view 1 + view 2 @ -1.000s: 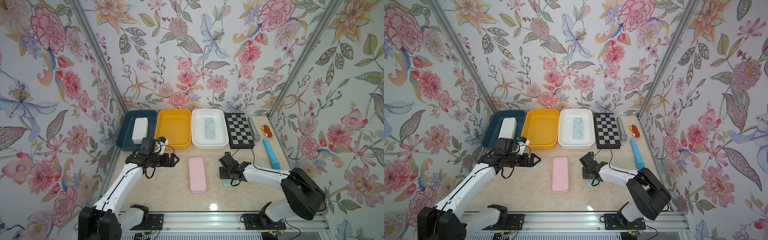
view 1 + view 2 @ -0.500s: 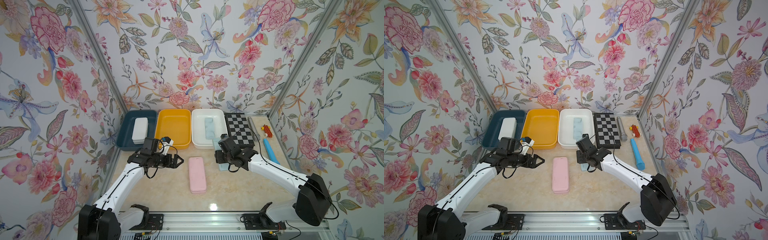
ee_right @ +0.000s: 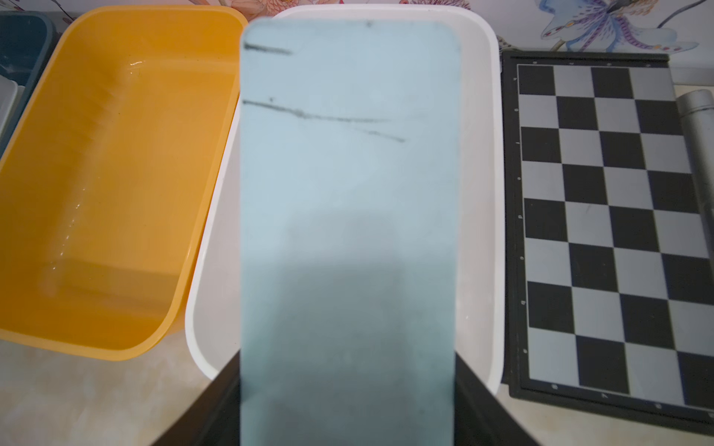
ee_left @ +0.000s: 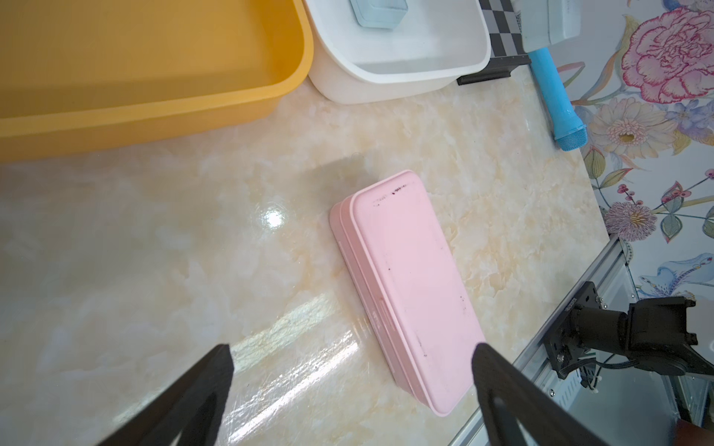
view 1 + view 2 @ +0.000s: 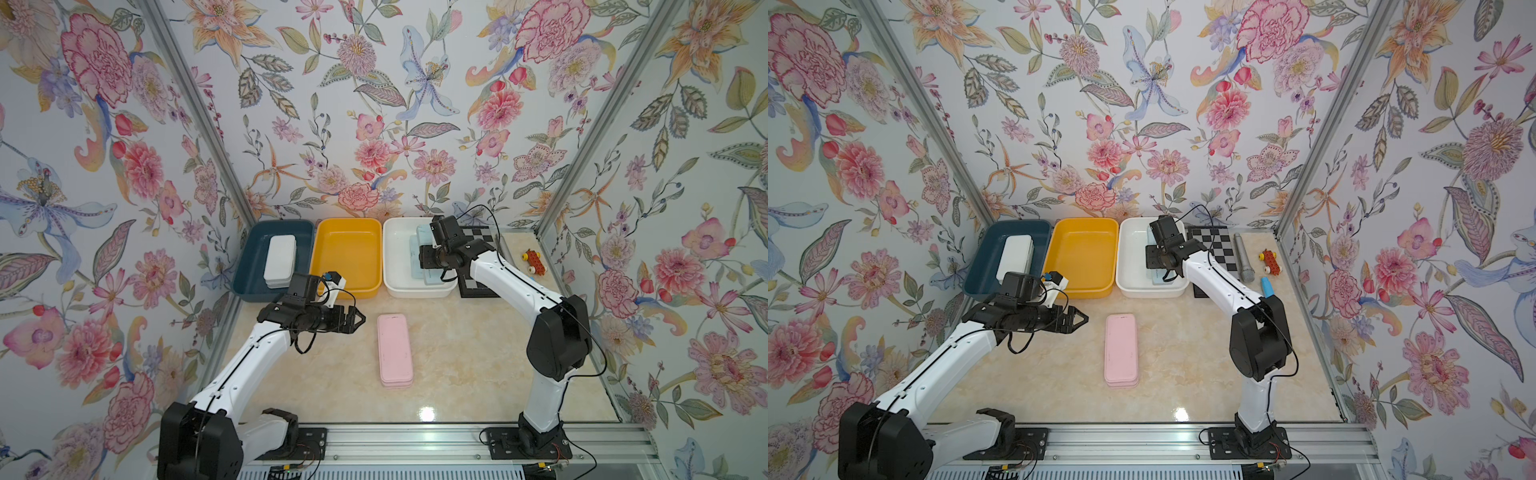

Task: Place the pencil cases by color into the storage box
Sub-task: Place the pencil case at the storage box.

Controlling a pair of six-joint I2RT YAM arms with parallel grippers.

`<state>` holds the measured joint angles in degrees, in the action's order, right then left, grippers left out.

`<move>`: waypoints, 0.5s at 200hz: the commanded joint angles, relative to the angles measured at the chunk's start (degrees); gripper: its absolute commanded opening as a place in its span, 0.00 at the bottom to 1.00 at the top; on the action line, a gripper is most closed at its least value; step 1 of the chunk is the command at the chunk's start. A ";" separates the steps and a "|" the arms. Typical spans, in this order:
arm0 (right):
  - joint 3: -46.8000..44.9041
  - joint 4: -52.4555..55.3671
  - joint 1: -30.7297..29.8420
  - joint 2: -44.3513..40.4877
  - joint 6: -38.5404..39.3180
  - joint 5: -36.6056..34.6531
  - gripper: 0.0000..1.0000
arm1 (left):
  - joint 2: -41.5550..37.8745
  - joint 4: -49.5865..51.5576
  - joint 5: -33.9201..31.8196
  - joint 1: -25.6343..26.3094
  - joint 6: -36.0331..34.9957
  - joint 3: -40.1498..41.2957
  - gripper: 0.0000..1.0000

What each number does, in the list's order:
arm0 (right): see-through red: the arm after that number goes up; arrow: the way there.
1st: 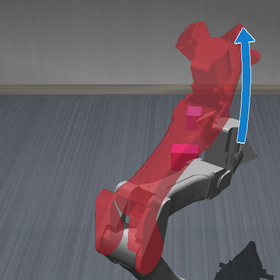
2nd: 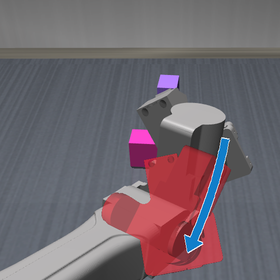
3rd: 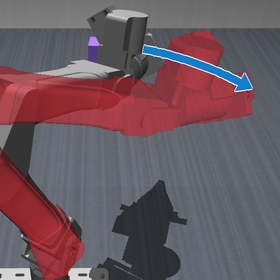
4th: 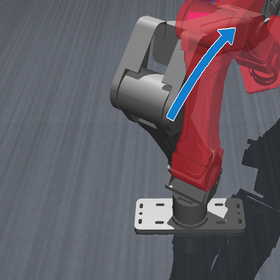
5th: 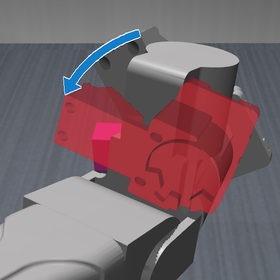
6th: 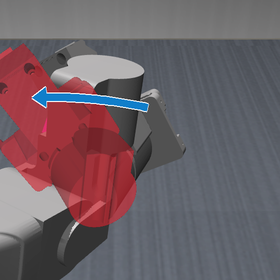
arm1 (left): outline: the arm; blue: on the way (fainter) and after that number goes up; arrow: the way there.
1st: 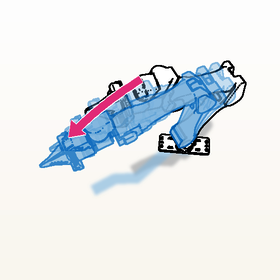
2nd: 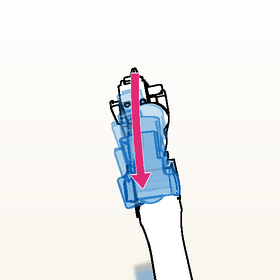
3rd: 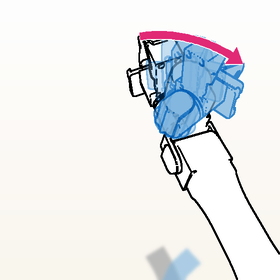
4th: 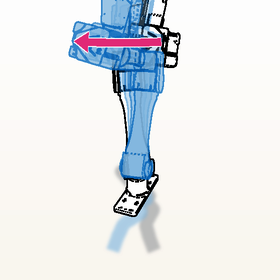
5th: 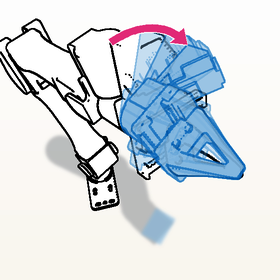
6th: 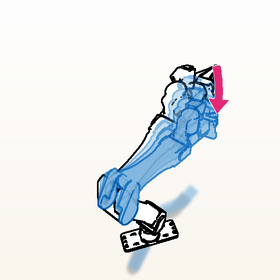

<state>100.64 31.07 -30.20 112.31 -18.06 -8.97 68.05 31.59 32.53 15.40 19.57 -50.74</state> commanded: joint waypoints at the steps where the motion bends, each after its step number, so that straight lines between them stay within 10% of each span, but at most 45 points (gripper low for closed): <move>1: 9.22 2.60 0.73 7.76 1.90 1.99 0.35 | 0.08 -0.03 -4.23 0.63 0.82 -1.30 0.98; 54: 35.44 10.61 1.55 27.82 2.39 1.14 0.34 | 0.28 -0.11 -7.09 0.68 0.20 0.03 0.99; 100: 37.69 9.38 2.06 30.85 1.51 -1.58 0.33 | 2.39 -0.09 -6.98 0.64 -0.48 -0.56 0.98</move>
<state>135.81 39.05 -28.73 142.78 -16.64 -8.36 68.97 31.62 26.50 15.44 19.94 -50.76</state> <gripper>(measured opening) 0.661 0.985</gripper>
